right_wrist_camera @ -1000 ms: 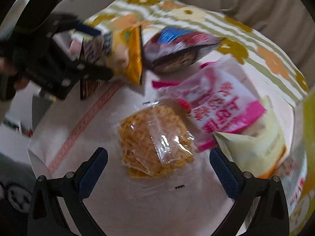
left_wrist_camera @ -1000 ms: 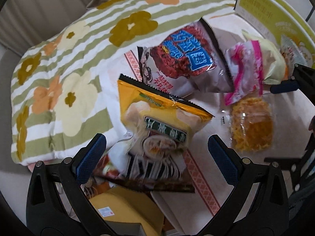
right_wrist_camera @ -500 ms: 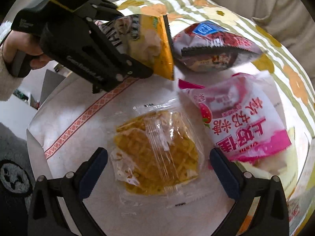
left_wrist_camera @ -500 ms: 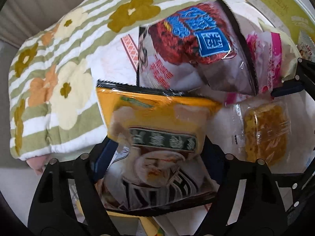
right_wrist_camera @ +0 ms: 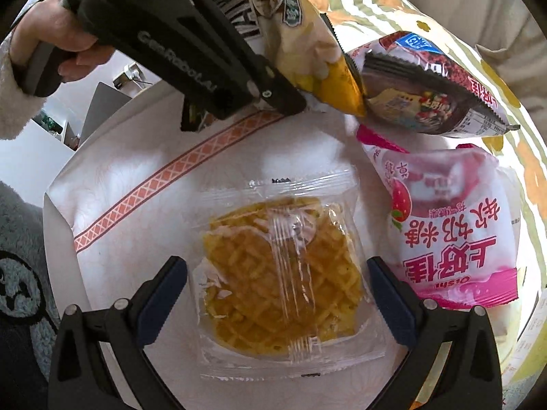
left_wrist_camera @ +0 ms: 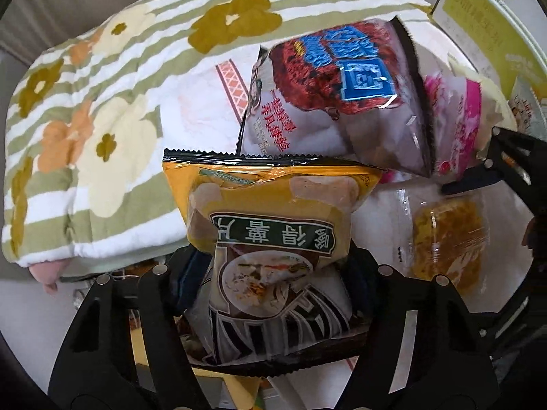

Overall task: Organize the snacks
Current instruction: 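Grasp the yellow dumpling-print bag with the left gripper while the right grasps the waffle pack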

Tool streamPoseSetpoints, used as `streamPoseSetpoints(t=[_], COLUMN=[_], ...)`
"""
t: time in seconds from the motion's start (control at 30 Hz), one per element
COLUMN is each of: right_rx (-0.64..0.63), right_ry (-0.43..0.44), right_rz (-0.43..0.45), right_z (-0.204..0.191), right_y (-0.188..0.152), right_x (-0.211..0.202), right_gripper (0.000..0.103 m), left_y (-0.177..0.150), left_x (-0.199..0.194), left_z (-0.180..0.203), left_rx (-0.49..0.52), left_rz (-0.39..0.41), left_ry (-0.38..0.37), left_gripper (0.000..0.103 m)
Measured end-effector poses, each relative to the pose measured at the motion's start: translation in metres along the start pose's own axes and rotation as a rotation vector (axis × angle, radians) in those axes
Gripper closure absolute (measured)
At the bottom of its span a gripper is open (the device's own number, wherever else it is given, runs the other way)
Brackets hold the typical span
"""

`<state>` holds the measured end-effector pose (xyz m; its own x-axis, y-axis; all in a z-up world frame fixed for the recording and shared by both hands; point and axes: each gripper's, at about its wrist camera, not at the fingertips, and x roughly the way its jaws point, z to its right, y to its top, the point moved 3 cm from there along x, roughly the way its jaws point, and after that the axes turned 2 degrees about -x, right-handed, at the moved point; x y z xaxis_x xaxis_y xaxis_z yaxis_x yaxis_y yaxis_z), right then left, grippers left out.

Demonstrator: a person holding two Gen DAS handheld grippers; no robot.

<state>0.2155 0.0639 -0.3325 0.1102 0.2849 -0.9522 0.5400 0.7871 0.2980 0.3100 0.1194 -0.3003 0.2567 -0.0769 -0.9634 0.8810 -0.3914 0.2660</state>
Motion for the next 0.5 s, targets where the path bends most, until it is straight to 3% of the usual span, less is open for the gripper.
streamPoseSetpoints(t=[0.13,0.3,0.5], right_rx=[0.012,0.033,0.080], right_ry=[-0.030,-0.060,-0.083], right_rz=[-0.012,0.001,0.040], right_z=[0.001,-0.014,-0.023], right_y=[0.001,0.002,-0.004], right_x=[0.003,-0.005,-0.023], right_gripper=[0.009,0.027,0.030], left_y=[0.000,-0.003,-0.010], left_x=[-0.009,-0.018,-0.039], left_z=[0.001,0.000,-0.004], left_rx=[-0.001,-0.017,-0.053], left_rz=[0.012,0.031,0.078], left_ry=[-0.002,-0.009,-0.027], left_gripper=[0.036,0.037,0.036])
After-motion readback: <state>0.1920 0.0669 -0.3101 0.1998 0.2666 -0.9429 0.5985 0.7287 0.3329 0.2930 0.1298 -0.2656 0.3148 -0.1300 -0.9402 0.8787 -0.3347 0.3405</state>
